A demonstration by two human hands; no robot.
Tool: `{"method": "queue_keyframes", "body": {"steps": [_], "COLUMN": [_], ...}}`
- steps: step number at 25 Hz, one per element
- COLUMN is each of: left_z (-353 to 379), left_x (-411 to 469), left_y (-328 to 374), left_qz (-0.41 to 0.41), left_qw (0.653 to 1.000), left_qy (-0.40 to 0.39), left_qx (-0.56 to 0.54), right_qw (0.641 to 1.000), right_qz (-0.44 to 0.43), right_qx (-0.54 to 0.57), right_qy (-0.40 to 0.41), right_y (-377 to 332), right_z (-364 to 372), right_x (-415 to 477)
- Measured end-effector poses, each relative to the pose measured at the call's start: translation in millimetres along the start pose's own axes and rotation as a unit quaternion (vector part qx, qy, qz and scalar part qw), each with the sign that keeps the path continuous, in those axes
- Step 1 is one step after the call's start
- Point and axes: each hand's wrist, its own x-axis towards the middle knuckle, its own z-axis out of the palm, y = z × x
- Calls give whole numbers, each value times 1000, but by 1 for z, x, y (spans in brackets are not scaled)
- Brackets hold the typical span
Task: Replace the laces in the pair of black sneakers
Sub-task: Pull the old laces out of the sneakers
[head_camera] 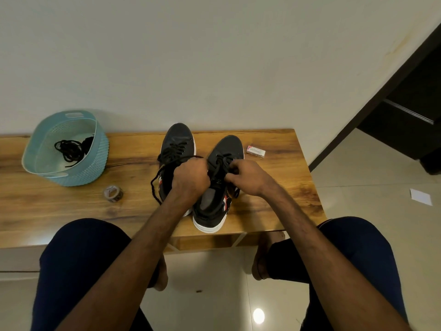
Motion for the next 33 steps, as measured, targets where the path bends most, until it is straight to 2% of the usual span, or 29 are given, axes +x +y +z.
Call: {"method": "queue_keyframes", "body": {"steps": [2,4,6,7,9,12,15,17,19,22,29,31,33], "left_z": [1,-2,-13,-19,-30,-29,-17,-11,-4,0,1,4,5], "left_x": [-1,-4,-6,-6,-2,7,16,21,24,24,27,26,27], "left_y": [4,8,11,12,15,17,20,20,21,23,37,42,39], "left_qz": [2,2,12,23,47,82,84,90,115,133,122,133,132], "left_qw": [1000,1000,998,994,988,992,990,988,987,988,984,979,980], "left_qy": [-3,7,58,98,143,91,32,42,74,68,97,112,129], "left_qx": [13,18,27,34,21,-34,-108,-120,-85,-38,91,106,73], "right_qw": [999,998,991,988,987,992,997,996,992,992,995,995,994], "right_qz": [-19,-2,40,58,80,77,21,7,24,67,79,79,82], "right_qx": [-19,32,118,128,62,8,-1,-75,-98,-48,28,36,42], "right_qy": [40,46,37,60,125,104,72,57,74,96,58,56,54], "right_y": [2,6,11,16,26,21,8,6,11,18,25,25,23], "right_z": [-5,-9,-16,-20,-22,-12,-2,1,2,0,-9,-10,-10], "right_x": [2,3,2,3,7,5,2,4,6,7,14,14,13]}}
